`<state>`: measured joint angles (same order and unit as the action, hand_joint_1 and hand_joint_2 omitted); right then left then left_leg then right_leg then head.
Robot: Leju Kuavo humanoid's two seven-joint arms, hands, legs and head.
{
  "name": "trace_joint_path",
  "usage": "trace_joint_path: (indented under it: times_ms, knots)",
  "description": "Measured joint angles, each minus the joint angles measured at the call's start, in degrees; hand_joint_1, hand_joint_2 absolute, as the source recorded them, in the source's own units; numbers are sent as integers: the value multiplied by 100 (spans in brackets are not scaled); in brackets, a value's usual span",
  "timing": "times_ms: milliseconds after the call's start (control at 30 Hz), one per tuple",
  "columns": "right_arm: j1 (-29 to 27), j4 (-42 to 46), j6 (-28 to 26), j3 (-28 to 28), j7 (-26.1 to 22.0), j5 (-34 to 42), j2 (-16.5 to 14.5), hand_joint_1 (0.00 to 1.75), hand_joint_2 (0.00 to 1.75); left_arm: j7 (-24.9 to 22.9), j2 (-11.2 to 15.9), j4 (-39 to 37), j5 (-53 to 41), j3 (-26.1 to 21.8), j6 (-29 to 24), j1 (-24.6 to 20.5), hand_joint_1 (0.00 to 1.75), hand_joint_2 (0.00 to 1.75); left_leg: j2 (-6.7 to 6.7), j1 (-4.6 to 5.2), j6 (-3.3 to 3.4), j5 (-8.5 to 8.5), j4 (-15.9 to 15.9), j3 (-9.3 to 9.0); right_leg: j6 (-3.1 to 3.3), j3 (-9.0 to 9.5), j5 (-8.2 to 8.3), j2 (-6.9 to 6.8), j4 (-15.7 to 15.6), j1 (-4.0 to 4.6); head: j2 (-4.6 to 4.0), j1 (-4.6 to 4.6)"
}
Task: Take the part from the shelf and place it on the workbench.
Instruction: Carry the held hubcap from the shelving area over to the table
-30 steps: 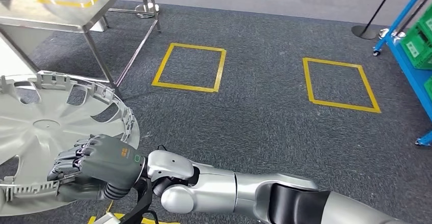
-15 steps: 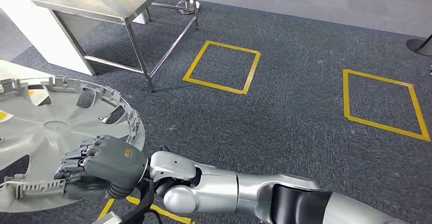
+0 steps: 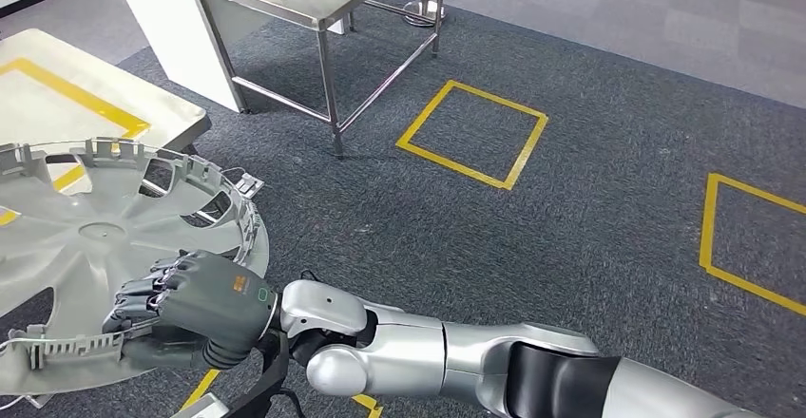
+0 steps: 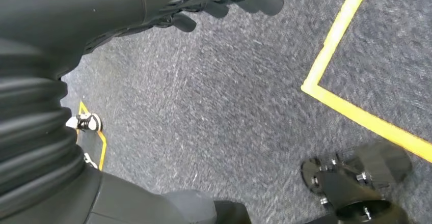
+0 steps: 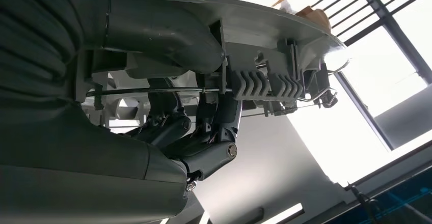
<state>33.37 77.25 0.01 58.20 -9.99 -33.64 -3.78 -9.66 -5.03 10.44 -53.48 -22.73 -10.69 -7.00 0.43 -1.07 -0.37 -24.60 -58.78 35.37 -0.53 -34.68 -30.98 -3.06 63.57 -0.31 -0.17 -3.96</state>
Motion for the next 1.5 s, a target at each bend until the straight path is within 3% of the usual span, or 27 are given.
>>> trace_joint_path:
  times_ms: [67, 133, 167, 200, 267, 333, 400, 433, 467, 567, 633, 667, 733, 767, 833, 867, 933, 1000, 1067, 1133, 1167, 1200, 1233, 1300, 1367, 1433, 1500]
  knots:
    - [1, 5, 2, -10, 8, -3, 19, 175, 175, 9, -9, 1, -16, 1, 4, -30, 0, 175, -130, -3, 31, 10, -2, 16, -27, -358, -357, 245, 760, -9, 0, -22]
    - [-7, 5, 4, -13, 29, -9, 39, 175, 175, 7, -15, -1, -25, 2, 14, -37, 0, 175, -287, -4, 35, 15, -9, 26, -28, -628, -477, 294, 1269, -12, 0, -30]
    - [-11, 5, 4, -13, 48, -11, 45, 175, 175, 3, -16, -1, -30, 2, 19, -35, 0, 175, -372, -8, 29, 18, -16, 27, -18, -604, -361, 304, 1192, -17, 0, -31]
    - [-13, 5, 5, -13, 68, -13, 48, 175, 175, -1, -16, -1, -37, 2, 24, -35, 0, 175, -459, -13, 18, 20, -25, 27, -4, -468, -158, 332, 888, -24, 0, -32]
    - [-15, 7, 5, -14, 91, -20, 50, 175, 175, -2, -21, -1, -51, 2, 31, -44, 0, 175, -618, -27, -31, 28, -45, 46, 19, -88, 213, 588, 58, -49, 0, -33]
    - [-18, 11, 2, -15, 91, -36, 56, 175, 175, -3, -23, 1, -63, 2, 34, -57, 0, 175, -743, -35, -115, 53, -46, 93, 38, 82, 320, 799, -346, -57, 0, -39]
    - [-26, 27, -1, -15, 95, -50, 61, 175, 175, -5, -22, -1, -69, 2, 36, -56, 0, 175, -864, -52, -210, 100, -3, 131, 87, 91, 335, 728, -374, -41, 0, -45]
    - [-32, 37, -2, -15, 98, -57, 61, 175, 175, -5, -20, -2, -70, 2, 36, -48, 0, 175, -847, -59, -243, 107, -1, 147, 124, 105, 353, 656, -393, -41, 0, -46]
    - [-41, 48, -5, -15, 103, -65, 61, 175, 175, -8, -17, -3, -70, 2, 38, -42, 0, 175, -731, -48, -266, 64, -67, 192, 166, 117, 369, 578, -415, -47, 0, -29]
    - [-72, 62, -14, -17, 110, -98, 65, 175, 175, -11, -13, -4, -65, 2, 47, -57, 0, 175, -193, -5, -293, -396, -930, 603, 259, 131, 378, 315, -447, -35, 0, 19]
    - [-85, 62, -16, -17, 110, -116, 68, 175, 175, -13, -13, -4, -47, 2, 50, -60, 0, 175, -94, -6, -306, -606, -1517, 853, 281, 128, 365, 142, -442, -13, 0, 20]
    - [-89, 62, -14, -17, 111, -122, 68, 175, 175, -15, -12, -4, -35, 2, 51, -54, 0, 175, -78, -6, -305, -570, -1549, 842, 284, 129, 358, 62, -438, -7, 0, 20]
    - [-96, 63, -9, -17, 114, -127, 68, 175, 175, -20, -5, -3, -17, 2, 52, -44, 0, 175, 16, 0, -281, -266, -988, 495, 270, 141, 336, -82, -427, 1, 0, 21]
    - [-98, 64, -6, -17, 115, -129, 67, 175, 175, -21, -2, -2, -13, 2, 52, -49, 0, 175, 161, 27, -257, -153, -606, 278, 254, 149, 322, -150, -422, 13, 0, 24]
    - [-90, 66, -3, -18, 113, -134, 67, 175, 175, -23, -1, 1, -5, 2, 52, -73, 0, 175, 360, 78, -168, -53, -123, 21, 203, 158, 296, -272, -407, 52, 0, 27]
    - [-82, 69, -1, -19, 110, -137, 67, 175, 175, -26, -2, 2, 1, 2, 52, -83, 0, 175, 376, 101, -125, -75, -77, 12, 177, 162, 289, -330, -408, 69, 0, 30]
    - [-68, 76, 4, -21, 98, -143, 66, 175, 175, -31, -2, 0, 15, 2, 51, -81, 0, 175, 224, 86, -49, -50, -61, 23, 115, 180, 265, -412, -406, 74, 0, 31]
    - [-56, 86, 12, -23, 82, -149, 62, 175, 175, -28, -1, 0, 35, 1, 45, -72, 0, 175, 94, 53, 16, -28, -38, 13, 45, 123, 125, -198, -220, 47, 0, 25]
    - [-48, 91, 22, -27, 72, -153, 69, 175, 175, -8, -9, 1, 54, 0, 41, -82, 0, 175, -39, 34, 61, -18, -31, 20, -5, -166, -209, 144, 411, 19, 0, 8]
    - [-53, 91, 34, -30, 72, -154, 79, 175, 175, 12, -19, 1, 68, 0, 40, -86, 0, 175, -193, 32, 78, -13, -33, 37, -19, -536, -473, 259, 1130, 14, 0, -1]
    - [-56, 91, 40, -30, 72, -154, 81, 175, 175, 15, -20, 0, 72, 0, 38, -80, 0, 175, -275, 32, 77, -9, -36, 41, -16, -617, -457, 272, 1258, 13, 0, -3]
    - [-58, 91, 45, -30, 74, -154, 81, 175, 175, 15, -20, -1, 73, 0, 37, -73, 0, 175, -361, 32, 72, -4, -39, 42, -5, -579, -323, 286, 1146, 9, 0, -5]
    - [-57, 91, 49, -30, 74, -153, 81, 175, 175, 15, -21, -1, 74, 0, 36, -68, 0, 175, -450, 31, 63, 1, -44, 41, 13, -428, -104, 327, 810, 2, 0, -8]
    - [-51, 92, 51, -31, 72, -154, 81, 175, 175, 15, -26, -1, 74, 0, 34, -68, 0, 175, -610, 28, 22, 14, -61, 56, 51, -68, 244, 577, 0, -23, 0, -8]
    - [-47, 93, 50, -35, 67, -156, 82, 175, 175, 11, -30, 0, 74, 0, 33, -68, 0, 175, -722, 13, -54, 41, -56, 96, 68, 82, 325, 759, -370, -27, 0, -9]
    - [-47, 93, 53, -39, 70, -158, 81, 175, 175, 2, -26, -1, 74, 0, 31, -44, 0, 175, -795, -7, -143, 70, -25, 121, 104, 100, 341, 695, -410, -16, 0, -14]
    - [-46, 92, 61, -42, 78, -161, 79, 175, 175, -9, -21, -2, 74, 0, 25, -16, 0, 175, -581, 7, -202, -20, -149, 194, 180, 144, 378, 600, -464, -29, 0, 10]
